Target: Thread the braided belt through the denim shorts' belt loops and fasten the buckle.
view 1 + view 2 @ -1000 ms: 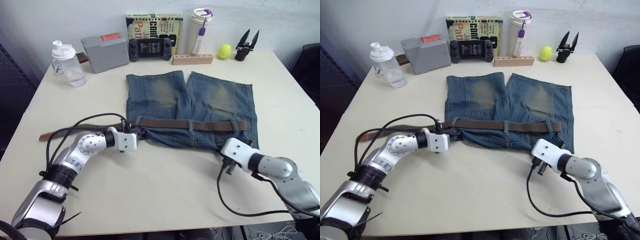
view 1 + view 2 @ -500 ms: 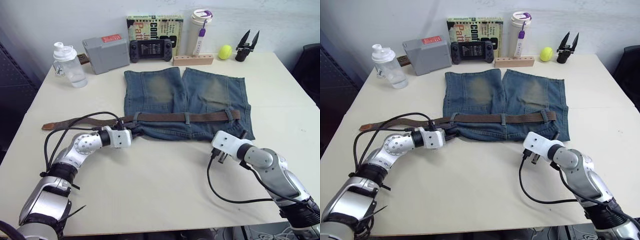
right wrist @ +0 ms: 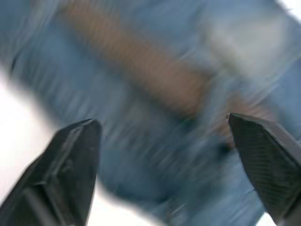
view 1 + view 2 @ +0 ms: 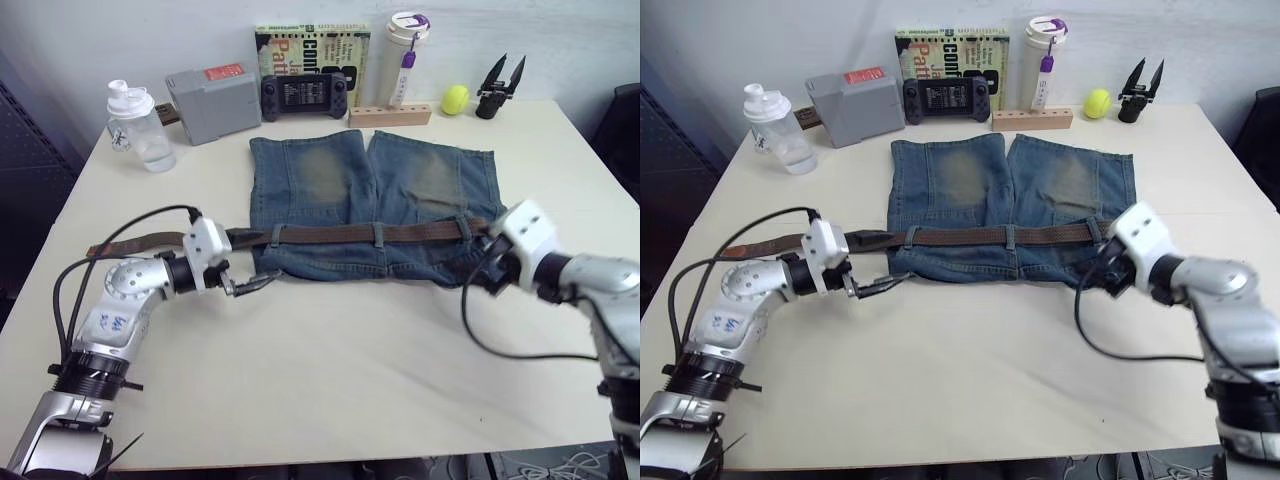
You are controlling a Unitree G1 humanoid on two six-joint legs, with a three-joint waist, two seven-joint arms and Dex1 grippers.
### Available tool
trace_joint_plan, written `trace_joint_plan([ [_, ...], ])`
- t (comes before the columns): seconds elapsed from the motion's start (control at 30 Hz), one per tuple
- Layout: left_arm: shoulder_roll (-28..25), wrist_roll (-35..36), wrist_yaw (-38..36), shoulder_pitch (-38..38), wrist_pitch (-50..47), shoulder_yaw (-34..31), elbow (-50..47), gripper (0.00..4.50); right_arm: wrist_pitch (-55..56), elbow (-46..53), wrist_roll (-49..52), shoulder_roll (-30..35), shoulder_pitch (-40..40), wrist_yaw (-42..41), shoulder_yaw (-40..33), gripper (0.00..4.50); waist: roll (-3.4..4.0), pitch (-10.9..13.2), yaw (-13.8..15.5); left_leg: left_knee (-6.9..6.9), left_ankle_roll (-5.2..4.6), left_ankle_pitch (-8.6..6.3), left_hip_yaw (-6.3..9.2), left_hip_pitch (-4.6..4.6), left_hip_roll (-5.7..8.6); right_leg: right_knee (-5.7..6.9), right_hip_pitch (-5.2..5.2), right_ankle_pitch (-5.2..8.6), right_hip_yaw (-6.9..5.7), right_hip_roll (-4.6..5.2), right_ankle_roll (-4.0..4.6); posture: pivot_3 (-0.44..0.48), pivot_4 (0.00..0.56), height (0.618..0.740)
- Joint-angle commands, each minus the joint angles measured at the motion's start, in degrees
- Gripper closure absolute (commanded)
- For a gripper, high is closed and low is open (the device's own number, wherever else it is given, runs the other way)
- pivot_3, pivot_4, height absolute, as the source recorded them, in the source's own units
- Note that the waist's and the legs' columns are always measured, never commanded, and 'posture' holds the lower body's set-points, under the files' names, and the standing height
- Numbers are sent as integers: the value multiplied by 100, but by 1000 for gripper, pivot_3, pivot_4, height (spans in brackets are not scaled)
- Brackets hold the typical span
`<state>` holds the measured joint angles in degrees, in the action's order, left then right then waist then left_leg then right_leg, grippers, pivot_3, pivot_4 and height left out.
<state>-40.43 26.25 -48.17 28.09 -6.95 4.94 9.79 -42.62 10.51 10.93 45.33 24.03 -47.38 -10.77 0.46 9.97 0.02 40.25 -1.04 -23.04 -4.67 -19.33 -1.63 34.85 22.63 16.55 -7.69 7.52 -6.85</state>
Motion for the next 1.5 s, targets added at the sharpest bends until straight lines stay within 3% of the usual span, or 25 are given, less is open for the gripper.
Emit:
trace_joint_plan([
  [0.03,56,986,-254,239,-1608,-457,-62,0,-882,-515,341,-146,753,400,-279,73,-1,0,0,-5,0,0,0,-3,7,-2,4,0,-3,-2,0,0,150,731],
  [0.17,-358,1414,-1115,-297,-2210,-681,-701,0,-1037,-743,311,-230,974,752,-250,73,-2,1,-50,-29,2,-1,-7,-15,14,-5,26,1,-5,-3,1,0,150,731],
  [0.3,-768,1691,-1676,-803,-2637,-922,-1254,0,-1252,-701,567,-390,1032,900,-374,73,-1,4,-84,-10,13,4,-55,-98,14,7,114,1,-6,-6,1,0,150,731],
  [0.4,-965,1603,-1968,-1051,-2620,-1010,-1358,0,-1264,-668,654,-404,1015,968,-360,73,3,7,-48,0,19,10,-58,-92,11,19,109,1,3,-5,2,0,150,731],
  [0.63,-122,1029,-1021,901,-2829,-859,496,0,-1166,-1225,703,-536,1344,1284,-328,73,-1,15,106,24,19,10,-57,-100,21,27,105,0,1,-4,1,0,150,731],
  [0.9,572,54,-1666,2388,-2475,-310,2978,0,-1502,-1896,907,-369,1905,1079,-138,73,-2,15,-56,-18,17,9,-62,-98,29,18,118,0,-13,-5,-1,0,150,731],
  [1.17,1136,-1016,-1710,3340,-1658,-107,5287,0,-1391,-2759,705,-289,2168,843,441,73,-5,17,-171,-7,13,12,-70,-98,29,27,120,0,-9,0,-1,0,150,731],
  [1.27,1195,-1373,-1819,3412,-1439,-17,5629,0,-1267,-2921,673,-301,2211,802,550,844,-5,17,-171,-8,13,12,-68,-98,29,31,122,-1,-10,2,-1,0,150,731],
  [1.4,1210,-1602,-1772,3487,-1266,-115,5898,0,-1195,-2997,680,-328,2230,712,600,2576,-5,17,-177,0,13,12,-68,-96,30,45,122,-1,-9,5,-1,0,150,731],
  [1.5,1218,-1703,-1702,3529,-1156,-177,5983,879,-1107,-3036,664,-323,2232,667,595,3918,-5,16,-175,6,13,12,-66,-95,30,55,122,-1,-8,8,-1,0,150,731],
])
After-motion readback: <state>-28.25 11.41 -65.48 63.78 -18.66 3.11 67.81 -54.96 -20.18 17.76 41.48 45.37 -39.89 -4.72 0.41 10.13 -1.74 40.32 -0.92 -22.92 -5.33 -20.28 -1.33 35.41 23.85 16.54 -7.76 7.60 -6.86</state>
